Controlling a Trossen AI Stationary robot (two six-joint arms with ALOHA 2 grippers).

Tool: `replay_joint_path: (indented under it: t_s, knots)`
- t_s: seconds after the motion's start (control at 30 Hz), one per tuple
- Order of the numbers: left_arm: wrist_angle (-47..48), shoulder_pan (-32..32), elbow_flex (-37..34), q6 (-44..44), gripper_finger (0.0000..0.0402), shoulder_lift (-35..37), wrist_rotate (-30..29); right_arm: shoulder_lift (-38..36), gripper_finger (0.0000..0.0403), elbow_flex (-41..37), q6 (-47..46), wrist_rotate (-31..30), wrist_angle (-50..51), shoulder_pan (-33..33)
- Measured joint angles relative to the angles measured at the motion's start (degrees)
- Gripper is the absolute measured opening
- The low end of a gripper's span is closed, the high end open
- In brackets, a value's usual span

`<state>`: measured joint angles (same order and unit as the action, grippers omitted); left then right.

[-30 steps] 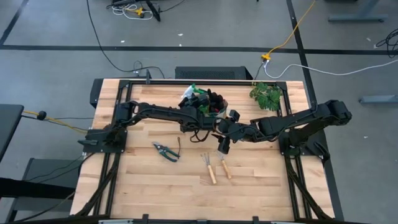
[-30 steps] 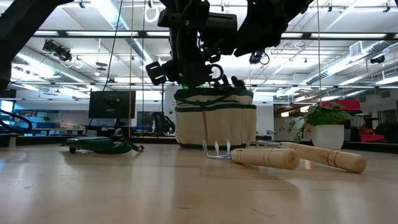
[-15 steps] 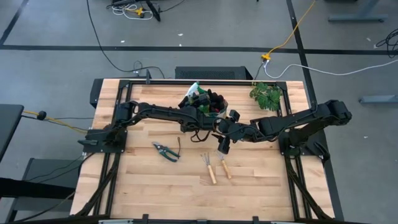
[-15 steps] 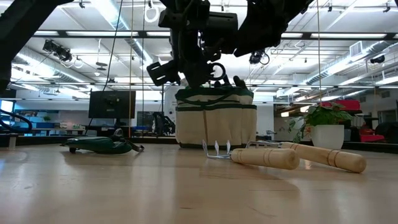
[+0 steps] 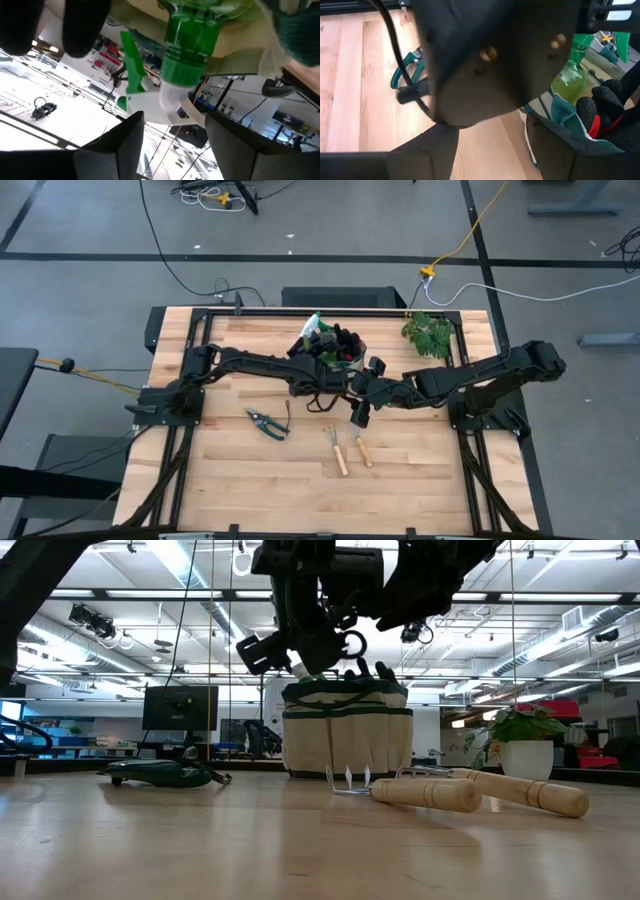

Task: Pick & Place Garden tools in Gardening bag
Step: Put the green spray into the tool bag, then put the pruning shears into the tool bag

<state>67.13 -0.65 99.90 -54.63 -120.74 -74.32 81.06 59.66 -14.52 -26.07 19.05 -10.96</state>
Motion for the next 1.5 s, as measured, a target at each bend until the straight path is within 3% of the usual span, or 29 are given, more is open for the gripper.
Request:
replay_joint_path:
  t_s: [0.6, 0.87, 1.27, 1.5]
  knots:
    - [3.58, 1.10, 0.02, 3.73, 0.0233, 6.52, 1.09, 0.00, 0.0233, 0.00, -0.02, 0.01, 0.39, 0.02]
    - [6.16, 1.22, -0.01, 12.99, 0.0233, 11.73, 1.54, 0.00, 0.0233, 0.00, -0.02, -0.02, 0.35, 0.02]
    - [8.71, -3.34, 0.02, 43.77, 0.0234, 24.66, 29.36, 0.00, 0.0233, 0.00, -0.93, -0.44, 0.35, 0.01]
    - [11.58, -5.23, 0.02, 52.54, 0.0234, 30.45, 54.95, 0.00, 0.0233, 0.00, -1.31, -0.02, 0.35, 0.00]
